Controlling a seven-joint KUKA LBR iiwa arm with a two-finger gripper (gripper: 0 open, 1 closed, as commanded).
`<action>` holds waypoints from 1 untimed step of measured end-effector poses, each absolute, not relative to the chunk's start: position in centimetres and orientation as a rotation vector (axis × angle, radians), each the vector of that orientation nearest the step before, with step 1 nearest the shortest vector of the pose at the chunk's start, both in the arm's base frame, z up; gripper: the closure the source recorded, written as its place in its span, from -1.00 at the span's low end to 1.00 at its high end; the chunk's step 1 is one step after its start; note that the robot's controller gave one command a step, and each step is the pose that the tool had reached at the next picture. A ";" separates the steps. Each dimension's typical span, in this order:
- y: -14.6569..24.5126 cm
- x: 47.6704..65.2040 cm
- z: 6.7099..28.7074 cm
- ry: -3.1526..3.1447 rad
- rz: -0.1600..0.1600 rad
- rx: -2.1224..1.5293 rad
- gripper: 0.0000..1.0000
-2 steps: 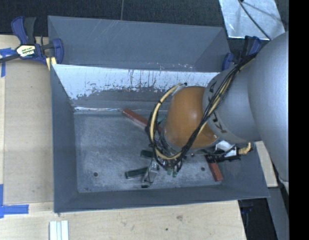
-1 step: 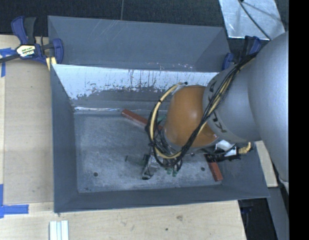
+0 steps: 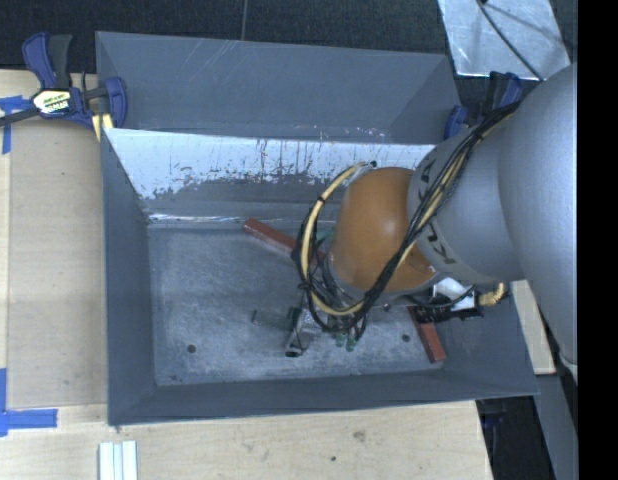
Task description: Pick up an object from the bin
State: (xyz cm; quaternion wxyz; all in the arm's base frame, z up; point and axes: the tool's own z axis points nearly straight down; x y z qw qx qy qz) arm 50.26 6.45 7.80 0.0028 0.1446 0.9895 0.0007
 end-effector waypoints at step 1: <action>6.4 50.4 11.8 3.102 0.003 0.455 1.00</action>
Offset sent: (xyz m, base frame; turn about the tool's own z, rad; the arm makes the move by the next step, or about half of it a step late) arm 0.0001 0.0001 0.0380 0.0000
